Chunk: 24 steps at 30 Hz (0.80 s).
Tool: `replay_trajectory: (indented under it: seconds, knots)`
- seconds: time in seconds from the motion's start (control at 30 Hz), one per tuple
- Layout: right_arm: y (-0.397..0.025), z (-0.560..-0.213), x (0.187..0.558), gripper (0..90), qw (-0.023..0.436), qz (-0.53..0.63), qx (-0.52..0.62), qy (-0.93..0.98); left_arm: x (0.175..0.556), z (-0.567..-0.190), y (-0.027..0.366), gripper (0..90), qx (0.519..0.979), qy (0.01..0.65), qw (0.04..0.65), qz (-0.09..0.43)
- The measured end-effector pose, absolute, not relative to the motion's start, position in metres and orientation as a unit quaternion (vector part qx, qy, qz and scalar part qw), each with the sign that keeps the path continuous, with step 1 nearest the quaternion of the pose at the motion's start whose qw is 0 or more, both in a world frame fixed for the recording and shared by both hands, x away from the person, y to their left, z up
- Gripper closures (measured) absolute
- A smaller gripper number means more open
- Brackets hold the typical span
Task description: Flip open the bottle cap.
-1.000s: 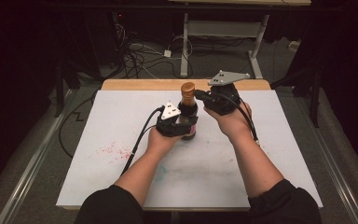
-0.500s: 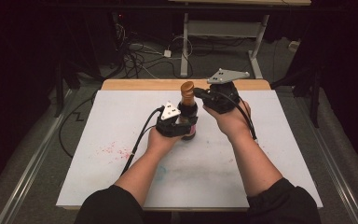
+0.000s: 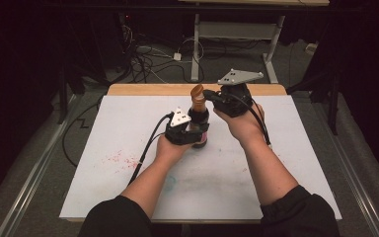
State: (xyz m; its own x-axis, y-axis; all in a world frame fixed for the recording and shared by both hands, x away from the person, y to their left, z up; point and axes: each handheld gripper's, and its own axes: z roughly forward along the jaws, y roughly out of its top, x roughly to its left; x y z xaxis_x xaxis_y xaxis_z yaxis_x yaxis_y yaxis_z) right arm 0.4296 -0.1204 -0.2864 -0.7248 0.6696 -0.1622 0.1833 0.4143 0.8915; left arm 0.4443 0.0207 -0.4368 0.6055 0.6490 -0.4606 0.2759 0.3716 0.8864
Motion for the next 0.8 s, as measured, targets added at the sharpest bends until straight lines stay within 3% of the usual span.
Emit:
replay_trajectory:
  seconds: [0.53,0.8]
  knots:
    - [-0.101,-0.273,0.429,90.0,0.258,0.488,0.245,0.797,0.444,-0.437,0.020,29.0,0.540,0.424,0.715,0.130]
    - [-0.122,-0.278,0.425,90.0,0.255,0.497,0.259,0.788,0.445,-0.438,0.021,28.8,0.540,0.422,0.717,0.129]
